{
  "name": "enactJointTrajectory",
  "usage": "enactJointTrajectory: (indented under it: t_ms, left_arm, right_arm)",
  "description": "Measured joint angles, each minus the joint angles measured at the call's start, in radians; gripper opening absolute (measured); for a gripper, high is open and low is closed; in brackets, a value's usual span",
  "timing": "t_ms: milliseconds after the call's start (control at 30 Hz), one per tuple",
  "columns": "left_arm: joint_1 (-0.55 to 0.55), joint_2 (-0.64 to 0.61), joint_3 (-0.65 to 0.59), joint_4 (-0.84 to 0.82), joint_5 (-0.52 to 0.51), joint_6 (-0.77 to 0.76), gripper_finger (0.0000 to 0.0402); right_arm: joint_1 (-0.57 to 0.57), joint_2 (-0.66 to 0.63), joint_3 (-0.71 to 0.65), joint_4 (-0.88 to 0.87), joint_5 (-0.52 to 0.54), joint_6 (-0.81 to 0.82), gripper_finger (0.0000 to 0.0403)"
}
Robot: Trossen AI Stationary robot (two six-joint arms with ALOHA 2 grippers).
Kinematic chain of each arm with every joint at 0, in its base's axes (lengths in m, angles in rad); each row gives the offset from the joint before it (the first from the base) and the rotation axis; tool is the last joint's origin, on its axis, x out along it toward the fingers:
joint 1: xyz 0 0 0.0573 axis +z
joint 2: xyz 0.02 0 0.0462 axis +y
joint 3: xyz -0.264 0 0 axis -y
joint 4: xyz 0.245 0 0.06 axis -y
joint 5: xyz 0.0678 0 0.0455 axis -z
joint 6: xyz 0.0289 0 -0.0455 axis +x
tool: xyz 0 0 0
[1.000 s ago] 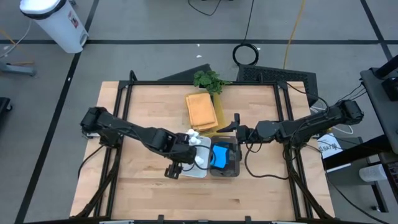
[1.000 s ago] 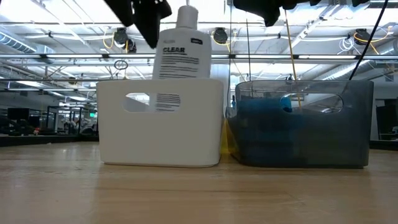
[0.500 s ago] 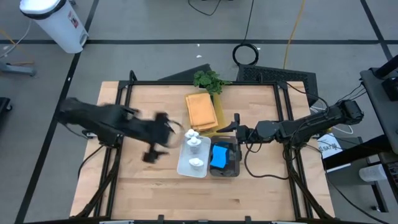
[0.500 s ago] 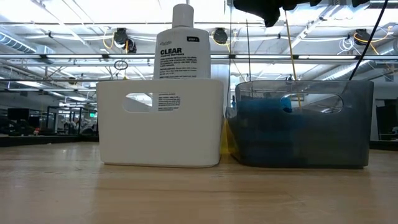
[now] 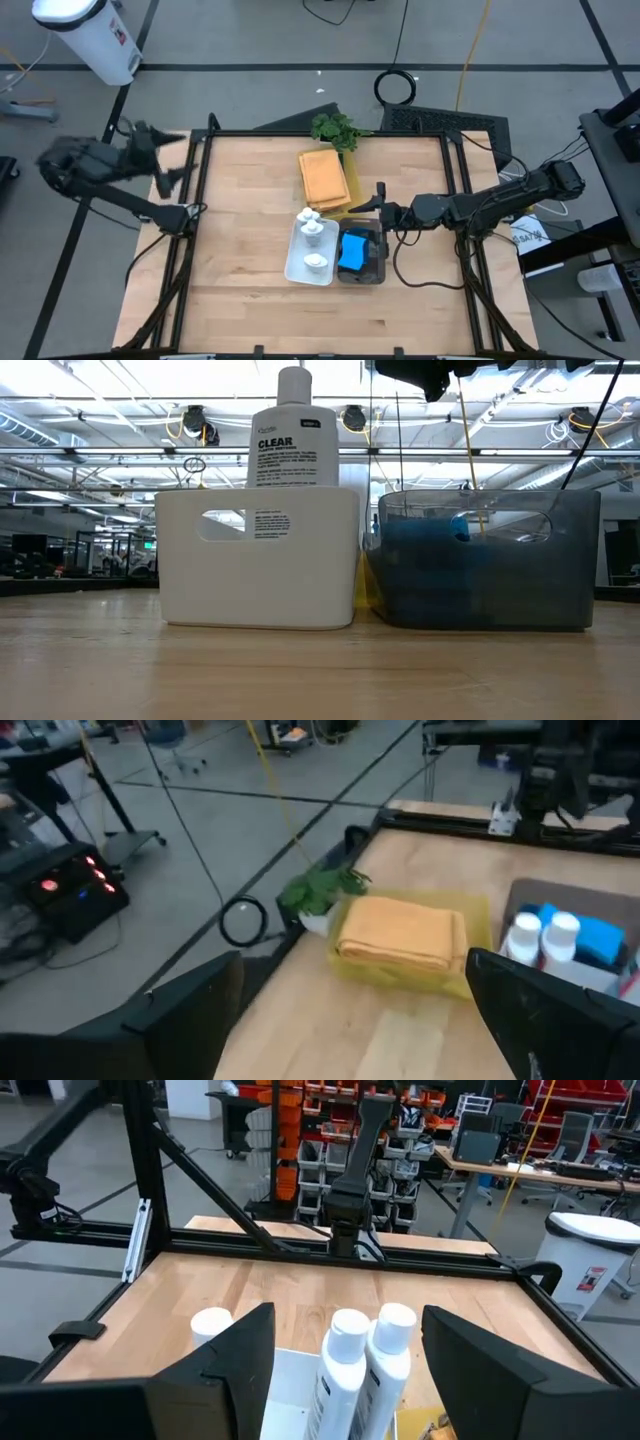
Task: Pick & Place Kitchen Items
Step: Return to Home Position
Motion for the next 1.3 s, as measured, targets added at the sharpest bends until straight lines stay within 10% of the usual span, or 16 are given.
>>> enactJointTrajectory:
  t_ms: [533, 1000, 1133, 1300]
  left_arm:
    - [0.0, -0.471, -0.982, 0.957, -0.008, 0.168, 0.0382]
    - [0.069, -0.47, -1.16, 1.108, 0.199, 0.237, 0.0378]
    - [0.126, -0.502, -1.169, 1.105, 0.28, 0.234, 0.0377]
    - [0.184, -0.58, -1.21, 1.104, 0.406, 0.226, 0.0378]
  right_arm:
    - [0.0, 0.0, 0.0, 0.0, 0.0, -0.001, 0.0222]
    - [-0.064, -0.023, -0.002, -0.122, -0.069, -0.054, 0.0222]
    - [-0.143, -0.082, -0.089, -0.049, -0.253, 0.002, 0.0222]
    - [-0.225, -0.218, -0.255, 0.045, -0.202, 0.047, 0.0222]
